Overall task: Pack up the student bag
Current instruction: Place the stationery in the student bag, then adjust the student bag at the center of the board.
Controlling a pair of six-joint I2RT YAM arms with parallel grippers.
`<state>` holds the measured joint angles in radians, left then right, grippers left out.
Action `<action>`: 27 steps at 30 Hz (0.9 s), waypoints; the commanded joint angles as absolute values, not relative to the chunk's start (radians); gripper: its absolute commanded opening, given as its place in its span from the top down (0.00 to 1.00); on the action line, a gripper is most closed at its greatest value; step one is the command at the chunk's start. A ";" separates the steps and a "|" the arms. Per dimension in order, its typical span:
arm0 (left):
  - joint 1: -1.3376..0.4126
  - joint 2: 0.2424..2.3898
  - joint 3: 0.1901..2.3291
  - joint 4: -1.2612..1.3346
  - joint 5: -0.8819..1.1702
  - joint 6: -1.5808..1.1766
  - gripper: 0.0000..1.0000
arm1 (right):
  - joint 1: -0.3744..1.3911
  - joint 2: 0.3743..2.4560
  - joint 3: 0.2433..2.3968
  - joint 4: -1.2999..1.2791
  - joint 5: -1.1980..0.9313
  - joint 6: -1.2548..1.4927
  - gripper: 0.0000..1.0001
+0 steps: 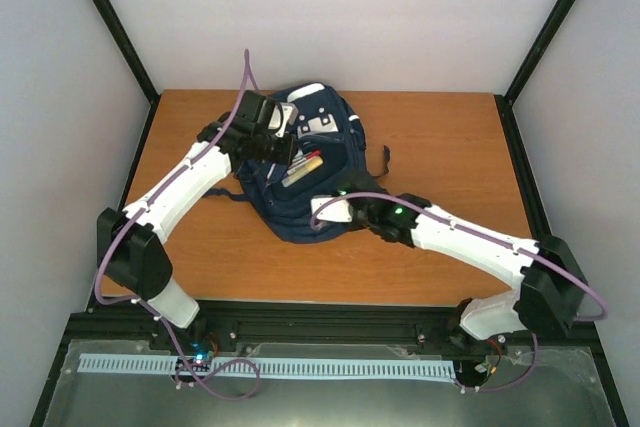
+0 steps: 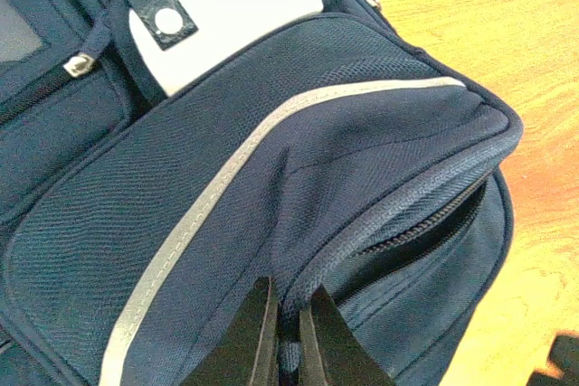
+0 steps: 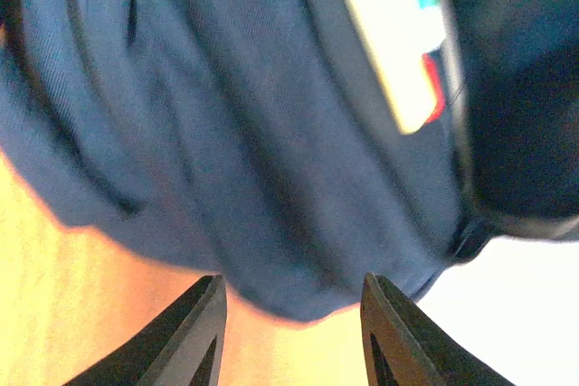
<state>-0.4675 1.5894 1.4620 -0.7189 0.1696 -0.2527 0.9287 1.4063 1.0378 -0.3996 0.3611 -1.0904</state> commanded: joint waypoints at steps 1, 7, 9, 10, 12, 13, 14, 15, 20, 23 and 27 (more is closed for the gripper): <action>-0.517 1.606 1.521 -0.673 0.261 -0.268 0.99 | 0.780 1.276 0.978 -0.503 0.174 -0.847 0.58; -0.701 1.704 1.597 -0.758 0.086 -0.276 0.99 | 0.508 1.098 0.919 -0.513 -0.004 -0.665 0.58; -0.734 1.721 1.582 -0.753 0.063 -0.305 0.99 | 0.453 1.042 0.890 -0.493 -0.015 -0.628 0.57; -0.753 1.719 1.559 -0.736 0.051 -0.314 0.99 | 0.436 1.023 0.877 -0.489 -0.013 -0.614 0.57; -0.798 1.718 1.518 -0.701 0.038 -0.321 0.99 | 0.415 1.006 0.861 -0.497 -0.008 -0.588 0.57; -0.819 1.724 1.508 -0.696 0.035 -0.326 0.99 | 0.409 1.005 0.855 -0.505 -0.009 -0.581 0.57; -0.838 1.732 1.503 -0.698 0.034 -0.329 0.99 | 0.404 1.004 0.848 -0.510 -0.014 -0.572 0.57; -0.858 1.737 1.498 -0.697 0.028 -0.331 0.99 | 0.403 1.004 0.845 -0.516 -0.021 -0.565 0.57; -0.898 1.732 1.452 -0.657 0.027 -0.310 0.98 | 0.402 1.040 0.853 -0.525 -0.100 -0.525 0.56; -0.899 1.717 1.445 -0.668 -0.002 -0.270 0.87 | 0.402 1.115 0.907 -0.546 -0.169 -0.491 0.56; -0.899 1.618 1.379 -0.646 -0.031 -0.232 0.62 | 0.402 1.193 0.988 -0.560 -0.283 -0.462 0.55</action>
<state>-0.8841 1.7210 1.4212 -0.6800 -0.0162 -0.2729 0.4080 1.1458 0.9058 -0.5503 -0.1413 -0.5228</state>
